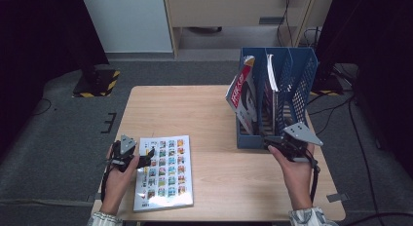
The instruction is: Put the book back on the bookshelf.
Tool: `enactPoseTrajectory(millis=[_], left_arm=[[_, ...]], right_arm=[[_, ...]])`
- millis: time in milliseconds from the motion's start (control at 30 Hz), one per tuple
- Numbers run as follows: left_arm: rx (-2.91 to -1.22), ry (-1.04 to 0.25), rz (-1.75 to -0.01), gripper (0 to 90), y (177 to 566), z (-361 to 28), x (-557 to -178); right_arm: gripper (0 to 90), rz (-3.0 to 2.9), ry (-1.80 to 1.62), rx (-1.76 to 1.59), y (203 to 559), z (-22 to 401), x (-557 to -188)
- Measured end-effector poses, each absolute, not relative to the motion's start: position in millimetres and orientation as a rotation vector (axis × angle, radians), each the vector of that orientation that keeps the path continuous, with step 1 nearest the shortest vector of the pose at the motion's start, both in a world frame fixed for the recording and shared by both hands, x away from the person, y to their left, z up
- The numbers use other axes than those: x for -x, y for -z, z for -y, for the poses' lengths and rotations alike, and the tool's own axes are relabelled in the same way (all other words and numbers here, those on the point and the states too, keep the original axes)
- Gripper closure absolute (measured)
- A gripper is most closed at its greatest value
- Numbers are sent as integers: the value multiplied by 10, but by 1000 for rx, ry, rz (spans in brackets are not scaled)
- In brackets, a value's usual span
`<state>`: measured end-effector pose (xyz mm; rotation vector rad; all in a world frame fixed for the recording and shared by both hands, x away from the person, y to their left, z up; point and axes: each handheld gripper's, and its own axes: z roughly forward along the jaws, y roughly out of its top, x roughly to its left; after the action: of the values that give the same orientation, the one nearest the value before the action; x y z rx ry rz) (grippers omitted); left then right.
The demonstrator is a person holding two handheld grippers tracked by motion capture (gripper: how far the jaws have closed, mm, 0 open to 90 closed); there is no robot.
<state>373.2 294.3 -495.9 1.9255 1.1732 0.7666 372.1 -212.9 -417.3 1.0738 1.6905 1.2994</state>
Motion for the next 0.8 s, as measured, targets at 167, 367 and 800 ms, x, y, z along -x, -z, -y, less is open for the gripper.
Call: enactPoseTrajectory(millis=[167, 367, 800], left_arm=[[-1949, -771, -1164, 41, 4964, -2915, -3727], [-1955, -770, -1167, 42, 4979, -2918, -3735], [-2004, -773, -1156, 49, 5017, -2874, -3752]], right_arm=[[124, -1771, -1316, -1043, 4293, 1970, -3577], [122, -1861, -1354, -1029, 4407, 1736, -3557], [99, -2025, -1366, -919, 4570, 1185, -3483]])
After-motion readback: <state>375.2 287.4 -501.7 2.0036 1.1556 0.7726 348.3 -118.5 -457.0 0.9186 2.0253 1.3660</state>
